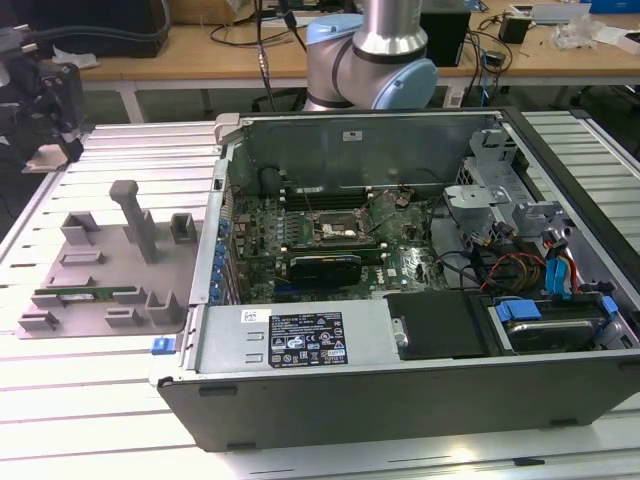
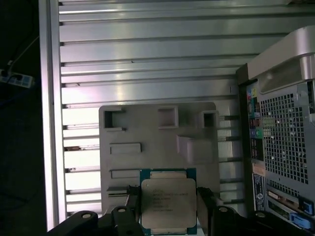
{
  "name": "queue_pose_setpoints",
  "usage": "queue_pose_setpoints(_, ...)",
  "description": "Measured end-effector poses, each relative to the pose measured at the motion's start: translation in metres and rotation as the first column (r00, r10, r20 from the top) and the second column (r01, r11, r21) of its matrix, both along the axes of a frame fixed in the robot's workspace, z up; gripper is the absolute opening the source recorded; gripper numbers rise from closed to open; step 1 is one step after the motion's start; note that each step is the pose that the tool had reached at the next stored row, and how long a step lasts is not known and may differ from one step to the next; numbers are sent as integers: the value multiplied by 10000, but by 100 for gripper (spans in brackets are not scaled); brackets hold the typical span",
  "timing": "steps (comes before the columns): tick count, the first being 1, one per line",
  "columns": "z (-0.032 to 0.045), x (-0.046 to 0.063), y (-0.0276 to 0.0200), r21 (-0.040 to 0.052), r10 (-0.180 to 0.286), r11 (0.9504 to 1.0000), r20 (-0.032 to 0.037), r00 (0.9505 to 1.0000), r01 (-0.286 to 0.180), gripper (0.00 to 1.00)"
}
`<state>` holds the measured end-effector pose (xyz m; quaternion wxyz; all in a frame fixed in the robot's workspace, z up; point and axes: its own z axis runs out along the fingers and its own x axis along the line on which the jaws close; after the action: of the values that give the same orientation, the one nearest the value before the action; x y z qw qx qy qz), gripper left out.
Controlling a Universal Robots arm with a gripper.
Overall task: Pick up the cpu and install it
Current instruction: 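Pick up the cpu and move it towards the insertion slot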
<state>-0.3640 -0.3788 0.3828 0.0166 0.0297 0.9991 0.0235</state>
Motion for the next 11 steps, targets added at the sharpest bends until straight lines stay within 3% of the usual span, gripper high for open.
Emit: queue_pose_setpoints(11,0,401,0,0,-1,10000,0,10000,1,54)
